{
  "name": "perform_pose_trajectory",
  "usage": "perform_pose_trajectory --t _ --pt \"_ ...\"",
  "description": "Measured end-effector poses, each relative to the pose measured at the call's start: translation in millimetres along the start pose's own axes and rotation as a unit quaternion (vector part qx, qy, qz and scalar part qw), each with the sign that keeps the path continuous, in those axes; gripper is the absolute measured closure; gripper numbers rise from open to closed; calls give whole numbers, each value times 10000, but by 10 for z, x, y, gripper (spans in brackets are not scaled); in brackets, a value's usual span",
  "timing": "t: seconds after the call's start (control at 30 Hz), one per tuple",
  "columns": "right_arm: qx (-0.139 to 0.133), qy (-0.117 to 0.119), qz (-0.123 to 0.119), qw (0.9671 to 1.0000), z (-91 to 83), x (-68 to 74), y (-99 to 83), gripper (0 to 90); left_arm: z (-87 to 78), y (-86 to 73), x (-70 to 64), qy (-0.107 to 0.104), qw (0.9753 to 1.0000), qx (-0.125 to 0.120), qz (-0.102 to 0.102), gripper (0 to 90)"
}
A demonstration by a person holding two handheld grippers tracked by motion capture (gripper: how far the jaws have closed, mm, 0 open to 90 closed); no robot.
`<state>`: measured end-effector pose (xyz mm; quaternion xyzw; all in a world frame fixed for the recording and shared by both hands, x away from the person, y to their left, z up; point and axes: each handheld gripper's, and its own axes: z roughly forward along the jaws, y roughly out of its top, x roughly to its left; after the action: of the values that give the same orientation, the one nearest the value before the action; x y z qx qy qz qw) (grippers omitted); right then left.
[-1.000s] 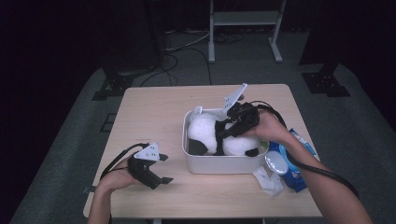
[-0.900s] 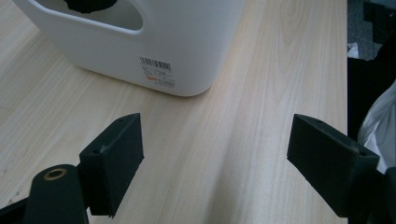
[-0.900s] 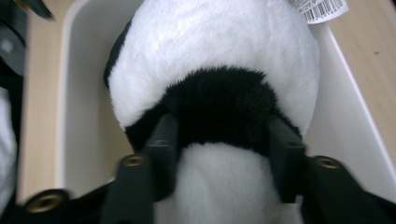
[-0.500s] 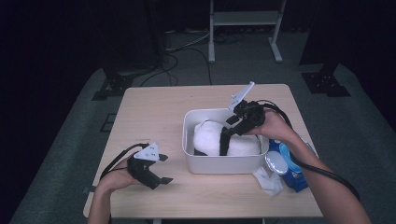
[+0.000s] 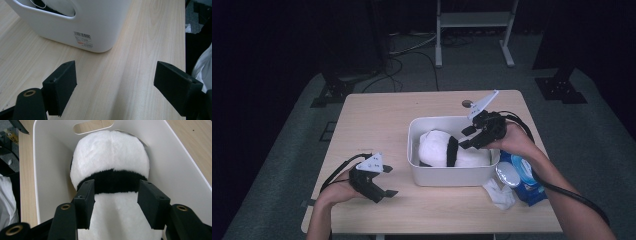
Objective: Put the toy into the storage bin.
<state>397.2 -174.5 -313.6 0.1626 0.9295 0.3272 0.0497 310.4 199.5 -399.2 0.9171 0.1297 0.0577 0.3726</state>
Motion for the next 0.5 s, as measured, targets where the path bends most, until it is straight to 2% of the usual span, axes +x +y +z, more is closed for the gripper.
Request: perform_pose_trajectory --t 0.5 --pt "-410 -129 314 9986 -279 45 -273 394 5 -13 4 -7 10000 -32 -56 172"
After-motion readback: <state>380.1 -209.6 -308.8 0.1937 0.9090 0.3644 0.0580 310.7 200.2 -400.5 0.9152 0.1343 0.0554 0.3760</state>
